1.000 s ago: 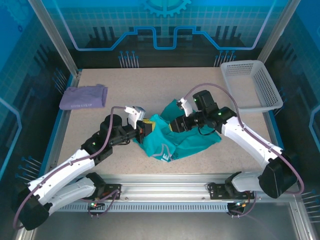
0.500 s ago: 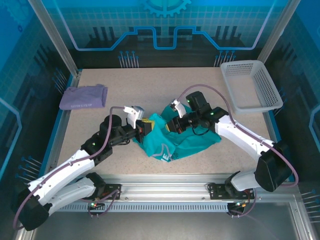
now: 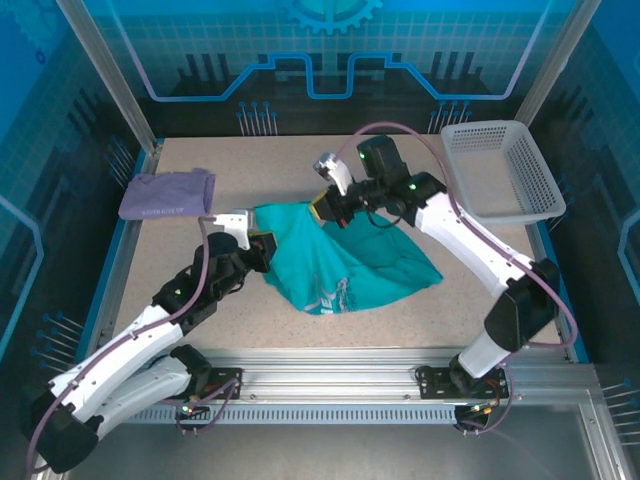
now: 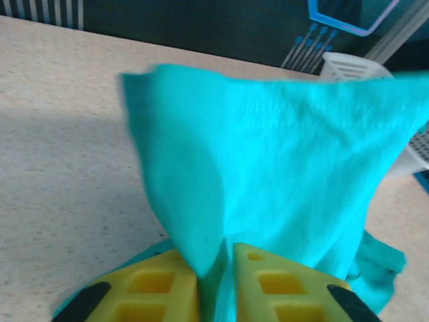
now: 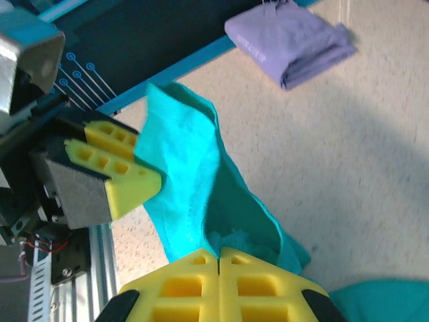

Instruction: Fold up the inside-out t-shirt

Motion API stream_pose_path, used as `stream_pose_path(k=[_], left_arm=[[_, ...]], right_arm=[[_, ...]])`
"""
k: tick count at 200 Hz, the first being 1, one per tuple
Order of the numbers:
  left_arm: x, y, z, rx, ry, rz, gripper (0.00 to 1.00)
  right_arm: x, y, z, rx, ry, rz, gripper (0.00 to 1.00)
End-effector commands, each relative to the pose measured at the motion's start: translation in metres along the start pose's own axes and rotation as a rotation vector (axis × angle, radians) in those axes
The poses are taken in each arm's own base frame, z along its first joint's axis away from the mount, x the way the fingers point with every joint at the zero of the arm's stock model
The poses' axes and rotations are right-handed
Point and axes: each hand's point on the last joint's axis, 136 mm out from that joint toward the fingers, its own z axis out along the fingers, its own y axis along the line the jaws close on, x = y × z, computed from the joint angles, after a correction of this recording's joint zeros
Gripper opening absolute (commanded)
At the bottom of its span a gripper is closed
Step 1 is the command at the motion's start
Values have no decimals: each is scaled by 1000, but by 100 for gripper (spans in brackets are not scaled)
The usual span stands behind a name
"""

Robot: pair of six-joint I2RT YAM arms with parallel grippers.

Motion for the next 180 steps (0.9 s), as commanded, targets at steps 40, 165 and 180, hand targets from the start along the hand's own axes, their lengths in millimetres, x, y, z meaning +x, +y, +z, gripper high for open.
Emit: stream_pose_path(k=[40,165,180], left_arm=[[66,24,-5,-5,145,-66,51],[109,37,-33,-129,519,-193,71],[124,28,-36,-76,586,-219,70]], right_arm=[[98,43,15,-55,290,-112,0],[209,72,57,-10,508,-48,0],[213,66,56,15,532,-60,0]])
